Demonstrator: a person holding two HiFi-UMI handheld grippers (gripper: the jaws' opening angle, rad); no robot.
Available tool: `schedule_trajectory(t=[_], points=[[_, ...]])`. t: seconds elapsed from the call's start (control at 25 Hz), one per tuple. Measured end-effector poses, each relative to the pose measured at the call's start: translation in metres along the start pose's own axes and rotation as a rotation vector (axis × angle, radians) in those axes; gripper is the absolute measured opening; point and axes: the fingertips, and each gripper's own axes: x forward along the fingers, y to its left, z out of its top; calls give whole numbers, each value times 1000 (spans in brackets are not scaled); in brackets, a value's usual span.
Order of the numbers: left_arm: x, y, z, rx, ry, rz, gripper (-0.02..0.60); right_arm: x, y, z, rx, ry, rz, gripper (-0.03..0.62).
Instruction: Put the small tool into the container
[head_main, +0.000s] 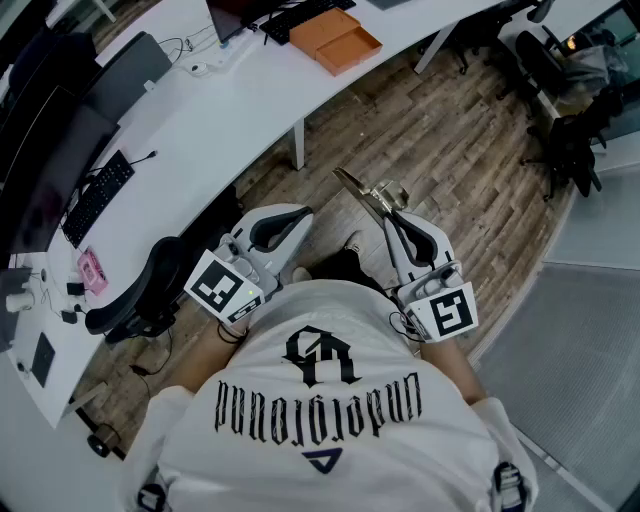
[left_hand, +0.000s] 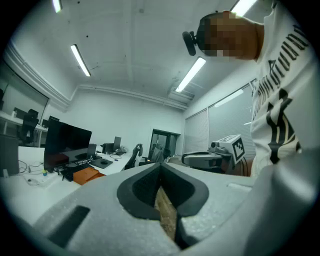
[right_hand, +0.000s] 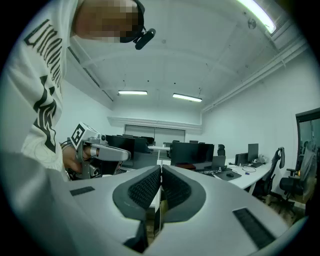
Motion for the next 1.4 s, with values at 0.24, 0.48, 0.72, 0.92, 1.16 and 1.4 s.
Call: schedule_trajectory(t=[0.24, 0.48, 0.72, 0.92, 1.16, 1.4], points=[[12, 12, 0, -5, -1, 8, 14, 8, -17, -3, 2, 6, -5, 23], [36, 25, -5, -25, 13, 22, 14, 15, -48, -6, 10, 3, -6, 23], [78, 37, -7, -28, 28, 19, 14, 20, -89, -9, 15, -9, -8, 23], [123, 50, -10, -21, 35, 37, 13, 17, -142, -21, 18, -12, -23, 23], [195, 58, -12, -16, 47, 53, 14, 3, -215, -41, 46, 9, -18, 23], [250, 51, -11, -15, 65, 45, 13, -7, -265, -44, 52, 10, -4, 23]])
